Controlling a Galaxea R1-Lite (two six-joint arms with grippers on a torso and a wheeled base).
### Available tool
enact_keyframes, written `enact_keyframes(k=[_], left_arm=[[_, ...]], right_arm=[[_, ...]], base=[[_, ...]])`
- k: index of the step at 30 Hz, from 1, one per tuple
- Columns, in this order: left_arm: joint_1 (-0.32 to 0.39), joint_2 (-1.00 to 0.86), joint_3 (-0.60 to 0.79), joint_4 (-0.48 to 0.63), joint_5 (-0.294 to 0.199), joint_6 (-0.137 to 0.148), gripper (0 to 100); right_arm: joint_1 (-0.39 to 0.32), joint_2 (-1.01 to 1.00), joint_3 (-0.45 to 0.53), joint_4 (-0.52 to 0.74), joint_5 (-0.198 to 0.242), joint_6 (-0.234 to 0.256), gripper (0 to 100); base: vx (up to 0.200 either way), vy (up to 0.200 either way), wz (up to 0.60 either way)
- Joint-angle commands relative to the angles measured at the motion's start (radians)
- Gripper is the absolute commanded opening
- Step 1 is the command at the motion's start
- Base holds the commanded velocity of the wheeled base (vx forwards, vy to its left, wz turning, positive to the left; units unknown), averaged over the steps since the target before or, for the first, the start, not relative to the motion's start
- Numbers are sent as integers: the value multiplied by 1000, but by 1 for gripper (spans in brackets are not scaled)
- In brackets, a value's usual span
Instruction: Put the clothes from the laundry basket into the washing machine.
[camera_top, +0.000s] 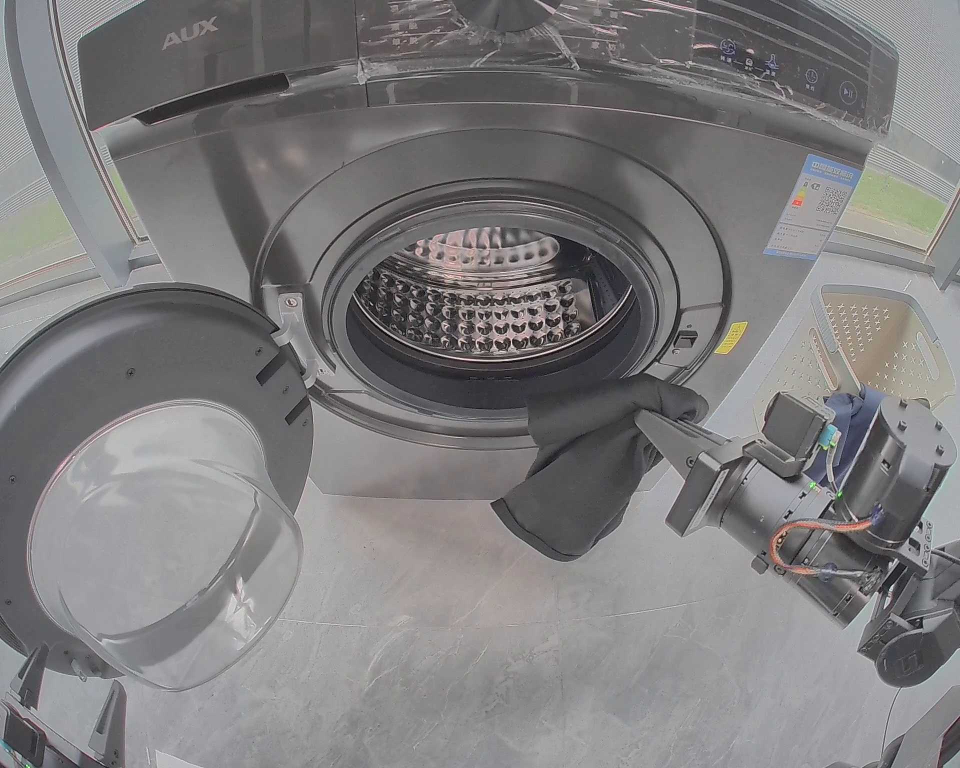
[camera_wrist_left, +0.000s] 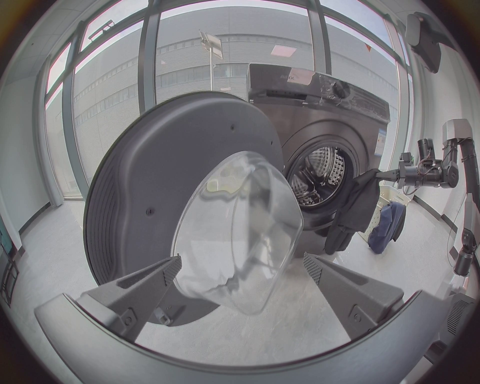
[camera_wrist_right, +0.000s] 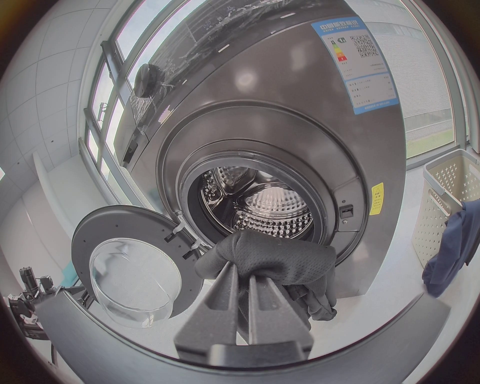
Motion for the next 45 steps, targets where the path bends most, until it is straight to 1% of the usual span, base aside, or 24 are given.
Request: enact_keyframes(k=[1,2,3,5,6,7,8,10,12,15,19,21,22,23,24,25,27,29,32,37,40,41,43,45], left_arm=[[0,-15,-21,-74,-23,4,100],[8,2,-81,-123,-49,6,100],[6,46,-151,-156,-87,1,100],[-11,135,-225,-129,-146,1,100],[-23,173,-239,-98,-186,3,100],[-31,189,-242,-87,-210,1,100],[-57,267,-245,-64,-298,-2,100],[-74,402,-249,-81,-390,-13,100],[-77,517,-262,-143,-439,-27,100],[-111,710,-295,-268,-477,-36,100],[-230,931,-327,-456,-463,-42,100],[-282,1043,-338,-558,-420,-48,100],[-298,1068,-340,-584,-403,-51,100],[-341,1117,-341,-638,-365,-56,100],[-345,1121,-341,-643,-362,-56,100],[-424,1183,-343,-695,-324,-62,100],[-480,1235,-346,-729,-299,-76,100],[-522,1276,-360,-752,-285,-79,100],[-546,1347,-397,-758,-281,-83,100],[-577,1444,-450,-769,-281,-86,100],[-592,1473,-466,-785,-281,-96,100],[-595,1508,-484,-811,-281,-102,100],[-595,1523,-492,-825,-281,-103,100],[-592,1568,-515,-867,-279,-105,100]], right_arm=[[15,34,-27,-22,-4,11,0],[18,37,-35,-34,-4,9,0],[22,39,-44,-47,-4,8,0],[31,46,-64,-51,-2,8,0],[35,59,-76,-53,-4,9,0],[36,66,-81,-54,-4,11,0],[39,88,-95,-57,-4,11,0],[38,108,-119,-73,-4,11,0],[38,126,-147,-88,-4,12,0],[28,163,-188,-103,-4,12,0],[25,191,-217,-108,-7,12,0],[25,198,-242,-108,-13,12,0],[25,200,-246,-108,-21,12,0],[25,201,-259,-106,-37,16,0],[25,201,-259,-106,-39,16,0],[25,203,-271,-105,-47,29,0],[28,203,-283,-102,-47,39,0],[35,204,-292,-105,-47,40,0],[38,201,-295,-106,-37,42,0],[48,201,-286,-108,-37,42,0],[61,198,-280,-108,-39,43,0],[65,197,-279,-108,-41,48,0],[67,197,-279,-108,-42,51,0],[73,197,-279,-108,-44,52,0]], base=[[0,0,0],[0,0,0],[0,0,0],[0,0,0],[0,0,0],[0,0,0],[0,0,0],[0,0,0],[0,0,0],[0,0,0],[0,0,0],[0,0,0],[0,0,0],[0,0,0],[0,0,0],[0,0,0],[0,0,0],[0,0,0],[0,0,0],[0,0,0],[0,0,0],[0,0,0],[0,0,0],[0,0,0]])
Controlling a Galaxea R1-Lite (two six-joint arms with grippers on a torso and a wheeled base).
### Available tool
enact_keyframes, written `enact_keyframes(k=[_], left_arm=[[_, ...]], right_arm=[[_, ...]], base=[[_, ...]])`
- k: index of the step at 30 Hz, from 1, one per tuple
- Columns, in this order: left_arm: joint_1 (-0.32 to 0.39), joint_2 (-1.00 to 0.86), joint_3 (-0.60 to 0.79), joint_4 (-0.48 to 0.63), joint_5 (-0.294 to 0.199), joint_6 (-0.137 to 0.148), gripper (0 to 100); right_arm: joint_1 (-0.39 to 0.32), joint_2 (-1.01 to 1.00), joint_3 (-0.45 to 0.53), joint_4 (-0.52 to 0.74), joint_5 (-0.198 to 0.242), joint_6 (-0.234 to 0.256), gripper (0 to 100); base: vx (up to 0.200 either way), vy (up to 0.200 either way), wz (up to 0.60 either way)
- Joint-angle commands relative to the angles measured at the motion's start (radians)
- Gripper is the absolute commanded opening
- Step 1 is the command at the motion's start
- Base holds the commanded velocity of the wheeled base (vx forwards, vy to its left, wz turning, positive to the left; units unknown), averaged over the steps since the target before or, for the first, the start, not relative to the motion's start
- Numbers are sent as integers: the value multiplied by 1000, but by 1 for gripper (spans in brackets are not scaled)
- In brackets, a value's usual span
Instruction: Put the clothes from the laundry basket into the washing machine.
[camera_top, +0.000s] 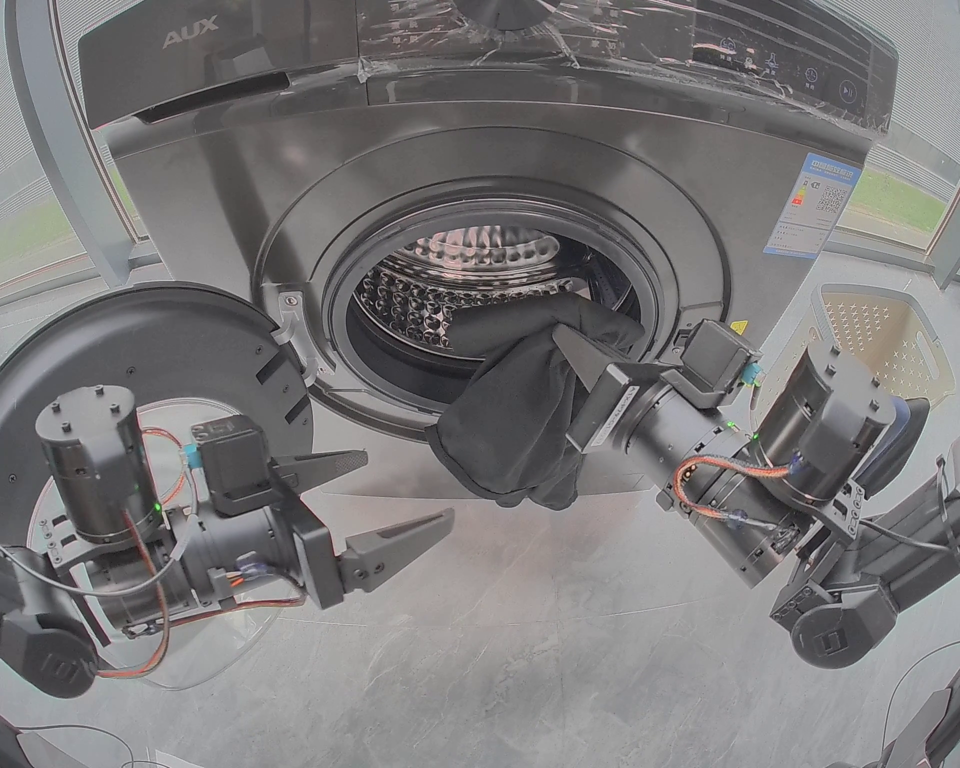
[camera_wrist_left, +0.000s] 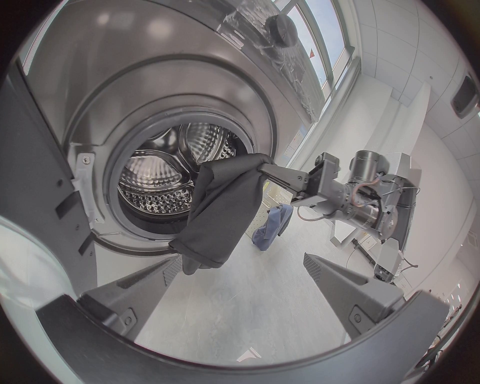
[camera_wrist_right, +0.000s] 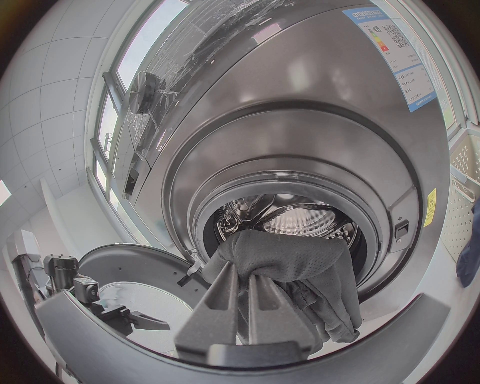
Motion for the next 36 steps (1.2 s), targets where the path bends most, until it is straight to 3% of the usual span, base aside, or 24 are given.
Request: enact_keyframes(k=[1,11,27,36], left_arm=[[-5,128,-50,-41,2,-5,100],[1,205,-102,-52,1,-8,100],[5,360,-208,-101,2,-19,100],[5,469,-243,-205,5,-19,100]], right_arm=[[16,1,3,-1,-2,4,0],[23,-2,52,-36,-1,3,0],[48,1,52,-36,-8,3,0],[57,5,52,-44,-8,4,0]], base=[[0,0,0],[0,0,0],[0,0,0],[0,0,0]])
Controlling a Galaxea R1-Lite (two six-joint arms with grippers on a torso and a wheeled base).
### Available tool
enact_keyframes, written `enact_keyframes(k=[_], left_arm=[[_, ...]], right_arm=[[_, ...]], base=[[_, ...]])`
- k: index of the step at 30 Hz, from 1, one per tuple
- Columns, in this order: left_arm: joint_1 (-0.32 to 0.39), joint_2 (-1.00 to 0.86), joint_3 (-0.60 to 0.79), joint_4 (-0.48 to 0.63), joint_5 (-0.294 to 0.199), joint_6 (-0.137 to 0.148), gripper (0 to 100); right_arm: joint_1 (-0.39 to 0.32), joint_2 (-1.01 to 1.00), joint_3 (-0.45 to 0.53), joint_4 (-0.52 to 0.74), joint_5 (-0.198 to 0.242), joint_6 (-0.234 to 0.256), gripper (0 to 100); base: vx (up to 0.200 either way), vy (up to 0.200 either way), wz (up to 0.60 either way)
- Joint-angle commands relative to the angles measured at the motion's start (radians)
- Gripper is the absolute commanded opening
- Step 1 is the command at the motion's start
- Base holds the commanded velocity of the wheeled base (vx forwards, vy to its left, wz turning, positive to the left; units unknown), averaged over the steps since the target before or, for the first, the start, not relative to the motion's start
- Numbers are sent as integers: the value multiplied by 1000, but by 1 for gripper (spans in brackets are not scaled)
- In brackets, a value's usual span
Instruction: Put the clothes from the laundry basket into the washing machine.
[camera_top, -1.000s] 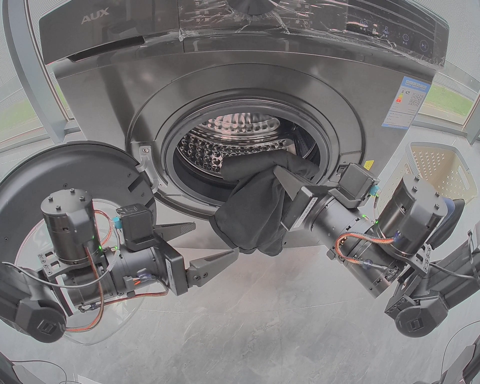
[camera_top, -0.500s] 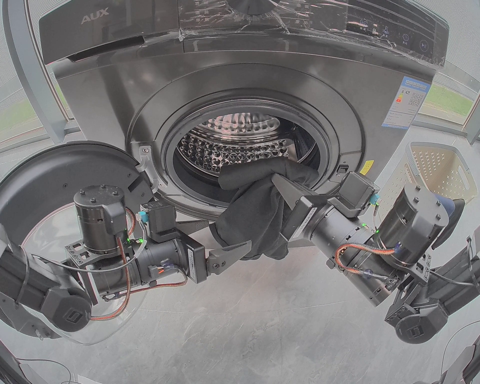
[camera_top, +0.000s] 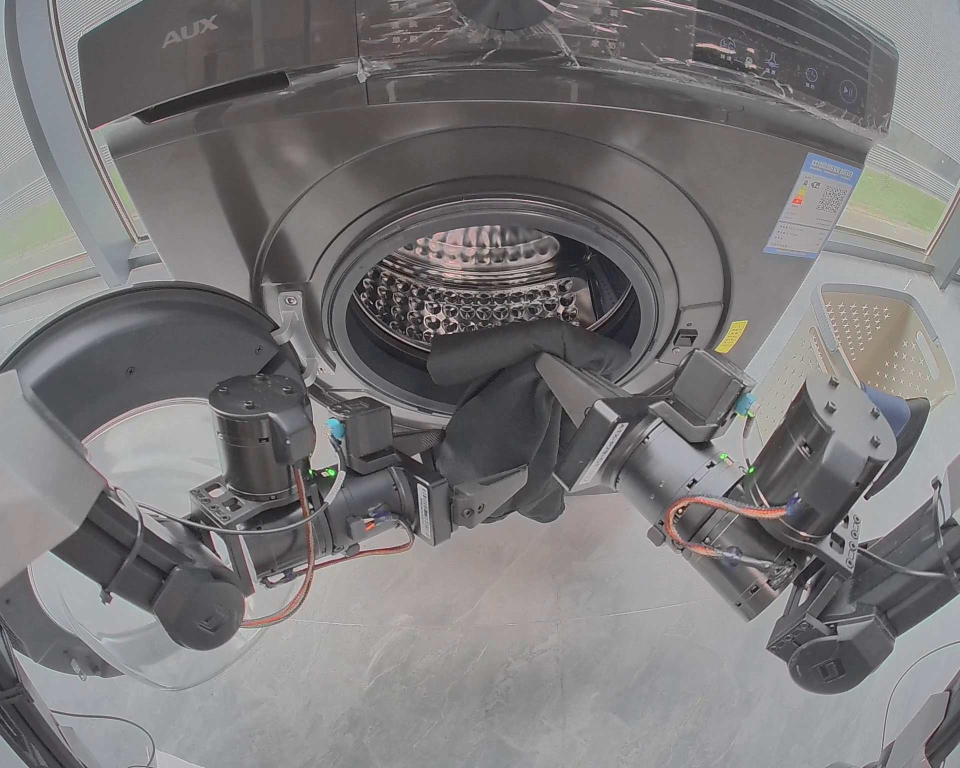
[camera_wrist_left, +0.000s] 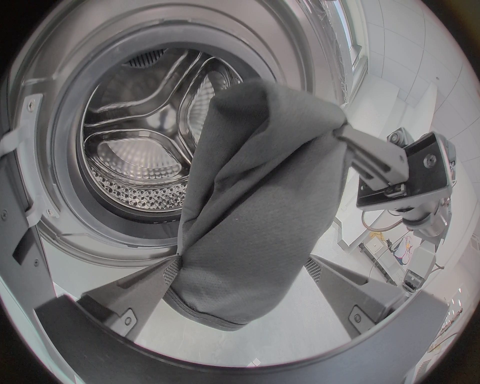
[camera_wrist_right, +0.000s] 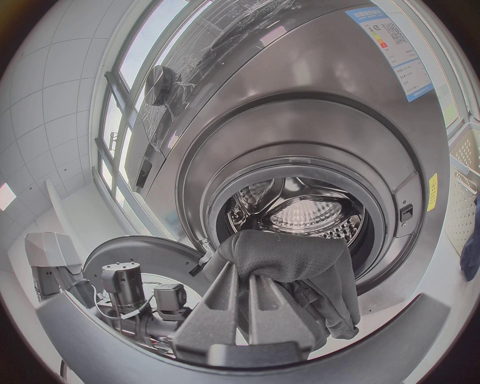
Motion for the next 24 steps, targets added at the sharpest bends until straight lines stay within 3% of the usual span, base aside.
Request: enact_keyframes(k=[1,7,8,18,24], left_arm=[[-1,56,-13,-12,1,-1,100],[-2,62,-27,-25,2,-1,100],[-2,62,-27,-25,2,-1,0],[-11,65,-10,-71,2,1,0],[-37,-42,67,-88,-2,-1,0]], right_arm=[[5,3,0,-5,0,1,0],[11,5,2,-14,0,1,0],[11,5,2,-14,0,1,0],[10,3,22,-28,-3,5,0],[-32,6,51,-35,8,5,0]], base=[[0,0,0],[0,0,0],[0,0,0],[0,0,0],[0,0,0]])
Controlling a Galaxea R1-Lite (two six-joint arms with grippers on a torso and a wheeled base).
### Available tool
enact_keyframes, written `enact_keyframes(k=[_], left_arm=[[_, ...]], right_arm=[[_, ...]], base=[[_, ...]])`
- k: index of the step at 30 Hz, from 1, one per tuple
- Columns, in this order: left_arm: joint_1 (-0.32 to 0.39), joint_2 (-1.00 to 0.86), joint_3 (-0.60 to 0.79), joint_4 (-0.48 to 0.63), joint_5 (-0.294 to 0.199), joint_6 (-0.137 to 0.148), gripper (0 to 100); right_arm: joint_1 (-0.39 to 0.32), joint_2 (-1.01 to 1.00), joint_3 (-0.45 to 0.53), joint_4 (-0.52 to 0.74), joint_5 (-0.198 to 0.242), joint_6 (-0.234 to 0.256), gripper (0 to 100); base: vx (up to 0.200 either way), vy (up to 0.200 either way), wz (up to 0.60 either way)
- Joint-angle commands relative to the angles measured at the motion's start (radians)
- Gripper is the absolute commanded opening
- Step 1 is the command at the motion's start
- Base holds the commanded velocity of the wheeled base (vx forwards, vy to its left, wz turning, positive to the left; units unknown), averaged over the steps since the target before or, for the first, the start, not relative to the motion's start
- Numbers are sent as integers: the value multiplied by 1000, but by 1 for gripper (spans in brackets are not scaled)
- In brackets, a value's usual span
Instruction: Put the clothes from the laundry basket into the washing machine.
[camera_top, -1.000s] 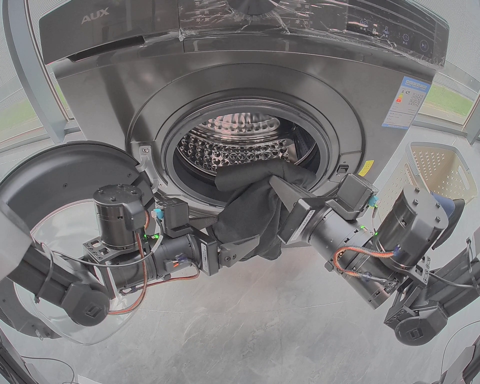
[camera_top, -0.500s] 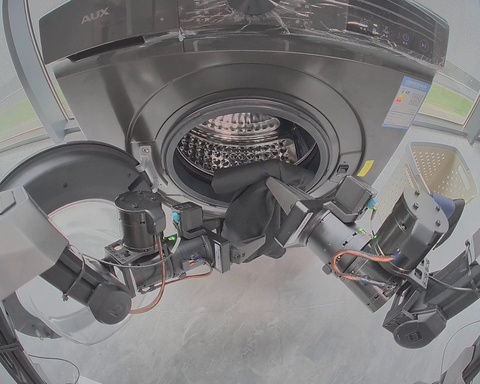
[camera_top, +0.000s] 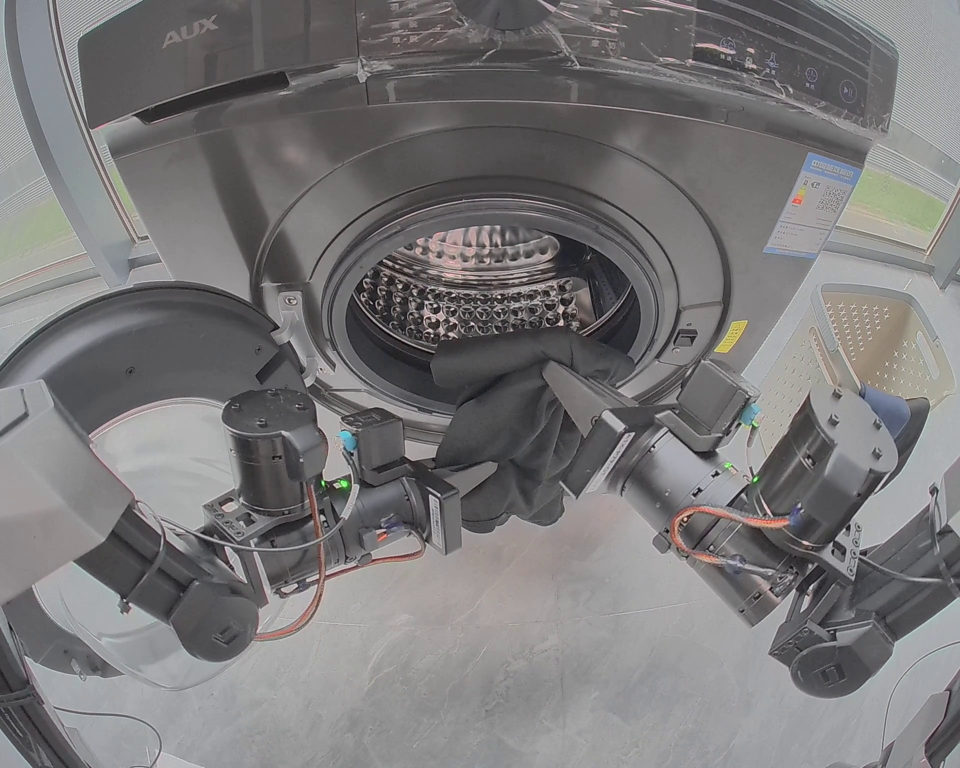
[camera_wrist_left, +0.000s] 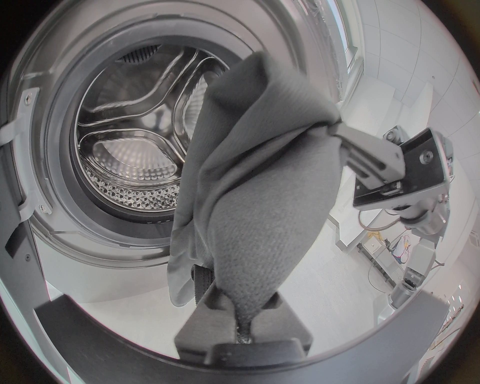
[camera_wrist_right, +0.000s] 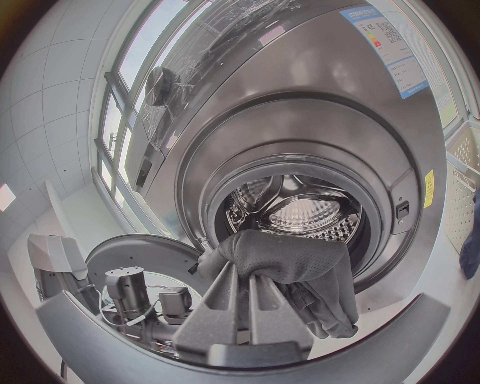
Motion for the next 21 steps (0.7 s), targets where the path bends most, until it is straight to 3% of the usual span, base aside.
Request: enact_keyframes(k=[1,3,4,17,20,21], left_arm=[[-25,-111,68,-4,-4,-2,0],[-36,-154,89,-4,-4,-4,0],[-39,-168,96,-4,-4,-5,0],[-27,-212,28,-7,-1,-62,0],[-27,-209,13,-7,10,-74,0],[-27,-209,-1,-9,35,-79,0]], right_arm=[[-32,3,26,-4,14,1,0],[-33,3,35,-12,16,1,0],[-32,5,34,-16,16,1,100],[-33,-3,129,-18,10,7,100],[-36,-4,143,-22,5,3,100],[-44,-15,160,-22,4,-1,100]], base=[[0,0,0],[0,0,0],[0,0,0],[0,0,0],[0,0,0],[0,0,0]])
